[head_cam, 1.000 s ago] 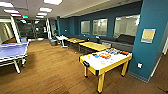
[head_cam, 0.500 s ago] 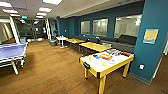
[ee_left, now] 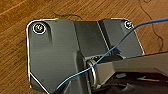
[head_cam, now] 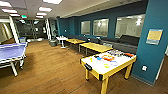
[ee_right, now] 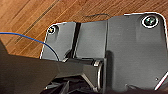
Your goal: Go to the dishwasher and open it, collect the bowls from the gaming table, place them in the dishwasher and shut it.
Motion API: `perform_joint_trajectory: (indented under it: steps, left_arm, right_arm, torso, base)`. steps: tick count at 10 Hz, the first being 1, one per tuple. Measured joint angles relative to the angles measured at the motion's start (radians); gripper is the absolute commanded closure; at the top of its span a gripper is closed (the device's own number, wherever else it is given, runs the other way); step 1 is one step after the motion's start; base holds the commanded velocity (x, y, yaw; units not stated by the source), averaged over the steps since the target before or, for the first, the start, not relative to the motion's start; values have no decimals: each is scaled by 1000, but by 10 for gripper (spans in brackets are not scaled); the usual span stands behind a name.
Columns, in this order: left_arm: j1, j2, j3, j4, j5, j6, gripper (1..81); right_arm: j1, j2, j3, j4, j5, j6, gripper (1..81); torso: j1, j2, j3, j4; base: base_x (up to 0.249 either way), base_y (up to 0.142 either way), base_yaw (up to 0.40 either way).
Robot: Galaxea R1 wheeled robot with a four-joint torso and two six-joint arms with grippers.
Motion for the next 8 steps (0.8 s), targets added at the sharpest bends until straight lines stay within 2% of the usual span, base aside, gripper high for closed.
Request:
perform_joint_trajectory:
  steps: [8]
  left_arm:
    - [-1,0,0,0,0,0,10]
  right_arm:
    - [0,0,0,0,-1,0,10]
  torso:
    - [0,0,0,0]
  base:
    - [133,0,0]
